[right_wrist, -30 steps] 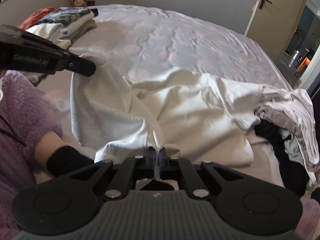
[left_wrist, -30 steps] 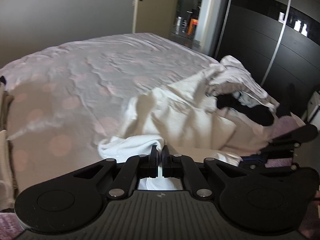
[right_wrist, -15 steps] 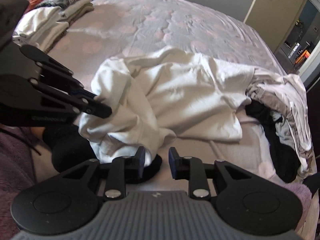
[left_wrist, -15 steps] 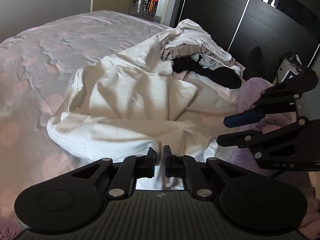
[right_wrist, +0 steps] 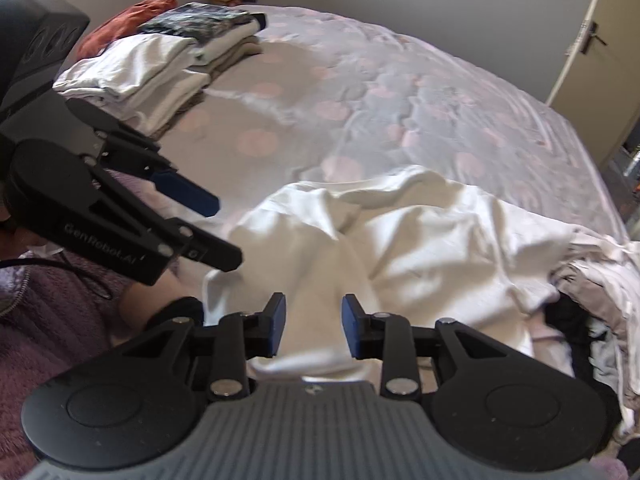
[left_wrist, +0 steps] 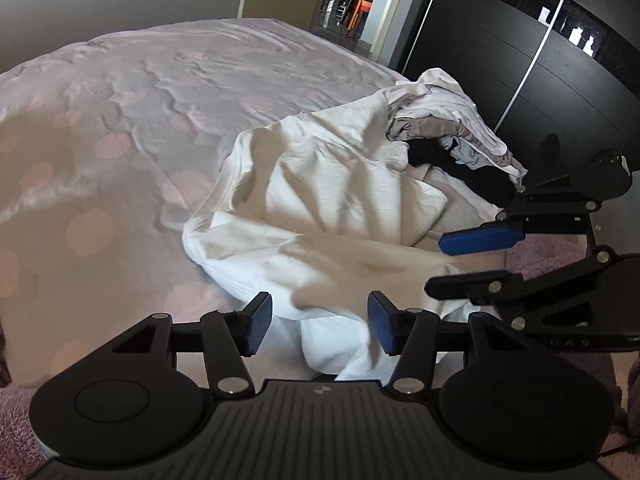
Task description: Fold clothes
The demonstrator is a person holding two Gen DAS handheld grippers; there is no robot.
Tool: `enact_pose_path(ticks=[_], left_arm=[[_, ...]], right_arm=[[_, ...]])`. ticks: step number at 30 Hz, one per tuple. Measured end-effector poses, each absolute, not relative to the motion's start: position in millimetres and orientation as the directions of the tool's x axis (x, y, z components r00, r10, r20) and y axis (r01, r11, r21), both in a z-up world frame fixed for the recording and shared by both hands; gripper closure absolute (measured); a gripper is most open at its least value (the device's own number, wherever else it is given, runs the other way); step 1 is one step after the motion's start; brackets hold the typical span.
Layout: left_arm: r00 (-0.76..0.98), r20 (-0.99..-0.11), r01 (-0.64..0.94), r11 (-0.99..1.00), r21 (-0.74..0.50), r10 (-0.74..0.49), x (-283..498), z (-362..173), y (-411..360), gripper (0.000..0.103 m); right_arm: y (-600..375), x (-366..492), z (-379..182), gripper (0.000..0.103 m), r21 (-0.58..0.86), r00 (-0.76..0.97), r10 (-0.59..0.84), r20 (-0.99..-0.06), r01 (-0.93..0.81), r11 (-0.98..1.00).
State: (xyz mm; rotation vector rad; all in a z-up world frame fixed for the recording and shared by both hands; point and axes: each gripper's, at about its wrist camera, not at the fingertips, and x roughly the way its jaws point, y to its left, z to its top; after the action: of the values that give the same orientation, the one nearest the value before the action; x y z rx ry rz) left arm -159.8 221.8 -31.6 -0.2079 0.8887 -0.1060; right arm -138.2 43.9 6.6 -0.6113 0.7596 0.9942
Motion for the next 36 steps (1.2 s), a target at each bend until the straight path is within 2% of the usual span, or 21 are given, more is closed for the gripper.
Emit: enact_pose_path(ticks=[3, 10, 13, 15, 17, 19, 24, 29, 32, 36], left_arm=[[0.621, -0.77, -0.039, 0.975, -0.217, -0.147, -162, -35, 232, 0.052], [0.61, -0.789, -0.121, 0.977, -0.177, -0.067, -171, -40, 251, 0.052], [0.6, -0.799, -0.173, 0.969, -0.175, -0.037, -174, -43, 257, 0.052], [0.594, -0.804, -0.204, 0.964, -0.172, -0.018, -177, -45, 259, 0.052], [0.595, -0.804, -0.227, 0.959, -0.169, -0.001, -180, -46, 260, 0.052], [0.597, -0.802, -0.238, 0.956, -0.169, 0.007, -182, -46, 261, 0.052], [0.589, -0.807, -0.256, 0.956, -0.145, 0.035, -182, -48, 263, 0.052], [0.587, -0.808, -0.252, 0.959, -0.129, 0.046, -181, -50, 263, 0.052], [0.586, -0.809, -0.247, 0.96, -0.133, 0.039, -181, -51, 262, 0.052], [0.583, -0.812, -0.247, 0.96, -0.131, 0.039, -179, -52, 262, 0.052]], right_arm=[[57, -147, -1, 0.065, -0.087, 0.286, 0.519, -0.805, -0.923, 0.374], [86, -162, -7, 0.046, -0.081, 0.249, 0.548, -0.798, -0.947, 0.312], [100, -168, -17, 0.045, -0.129, 0.27, 0.536, -0.8, -0.95, 0.285], [105, -169, -28, 0.051, -0.187, 0.317, 0.5, -0.806, -0.938, 0.293], [101, -163, -30, 0.08, -0.196, 0.333, 0.479, -0.812, -0.929, 0.314], [97, -157, -32, 0.091, -0.205, 0.348, 0.458, -0.818, -0.92, 0.334], [75, -133, -30, 0.095, -0.245, 0.425, 0.389, -0.817, -0.867, 0.433], [30, -93, -38, 0.096, -0.331, 0.522, 0.221, -0.824, -0.76, 0.559], [2, -68, -53, 0.096, -0.357, 0.528, 0.113, -0.842, -0.702, 0.616], [-17, -53, -72, 0.096, -0.295, 0.464, 0.09, -0.881, -0.688, 0.664]])
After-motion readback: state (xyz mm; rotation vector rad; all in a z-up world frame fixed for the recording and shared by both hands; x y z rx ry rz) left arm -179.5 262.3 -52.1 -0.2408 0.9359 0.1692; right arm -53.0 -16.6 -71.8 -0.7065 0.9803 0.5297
